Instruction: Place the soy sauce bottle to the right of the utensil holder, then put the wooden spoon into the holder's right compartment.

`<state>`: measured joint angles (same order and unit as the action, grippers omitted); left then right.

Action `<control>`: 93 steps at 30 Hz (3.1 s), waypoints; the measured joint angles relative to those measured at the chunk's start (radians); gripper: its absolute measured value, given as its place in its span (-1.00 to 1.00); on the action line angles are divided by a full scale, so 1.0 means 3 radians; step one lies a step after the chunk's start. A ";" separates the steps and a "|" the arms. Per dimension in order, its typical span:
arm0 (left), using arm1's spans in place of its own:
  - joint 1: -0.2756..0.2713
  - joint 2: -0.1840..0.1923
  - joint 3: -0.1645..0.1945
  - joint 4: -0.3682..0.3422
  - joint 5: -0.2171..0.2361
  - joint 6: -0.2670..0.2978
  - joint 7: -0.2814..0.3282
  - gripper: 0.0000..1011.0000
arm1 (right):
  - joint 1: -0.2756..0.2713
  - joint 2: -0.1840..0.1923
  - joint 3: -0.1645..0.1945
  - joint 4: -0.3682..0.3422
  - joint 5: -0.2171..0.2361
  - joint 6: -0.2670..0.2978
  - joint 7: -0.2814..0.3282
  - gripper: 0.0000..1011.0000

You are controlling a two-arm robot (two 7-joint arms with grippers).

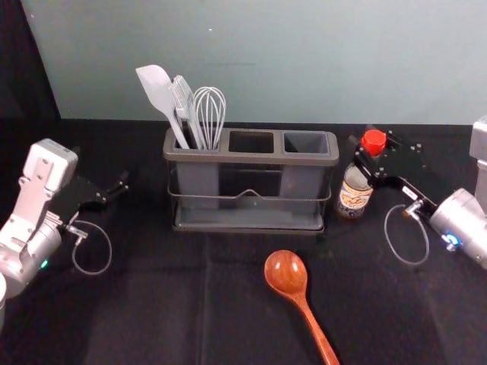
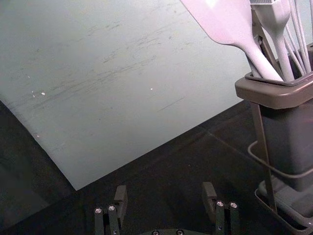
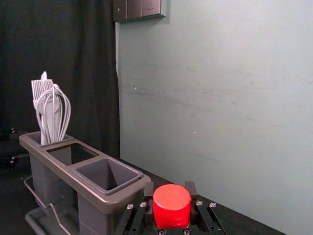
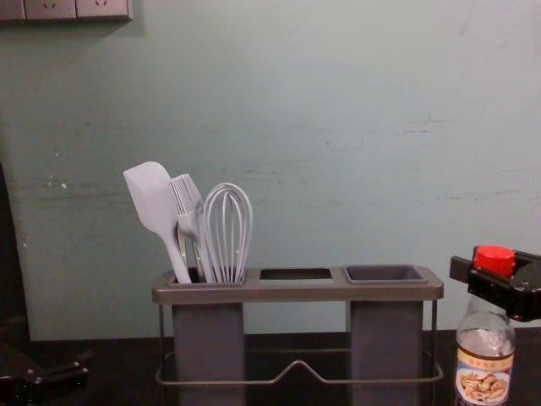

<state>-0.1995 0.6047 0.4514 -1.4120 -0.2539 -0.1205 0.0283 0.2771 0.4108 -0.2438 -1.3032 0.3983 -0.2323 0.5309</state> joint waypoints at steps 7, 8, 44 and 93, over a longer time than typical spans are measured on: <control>0.0000 0.0000 0.0000 0.0000 0.0000 0.0000 0.0000 0.99 | 0.0038 -0.0012 -0.0017 0.0047 0.0005 0.0030 0.0007 -0.25; 0.0000 0.0000 0.0000 0.0000 0.0000 0.0000 0.0000 0.99 | 0.0039 -0.0012 -0.0018 0.0048 0.0007 0.0035 0.0007 -0.25; 0.0000 0.0000 0.0000 0.0000 0.0000 0.0000 0.0000 0.99 | -0.0857 0.0238 0.0306 -0.1347 -0.0219 0.0453 -0.0557 0.98; 0.0000 0.0000 0.0000 0.0000 0.0000 0.0000 0.0000 0.99 | -0.1351 0.0365 -0.0222 -0.1699 -0.0517 0.1108 -0.0423 0.98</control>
<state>-0.1995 0.6047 0.4514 -1.4120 -0.2539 -0.1205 0.0283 -0.1281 0.5204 -0.3102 -1.8128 0.2433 0.1000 0.4040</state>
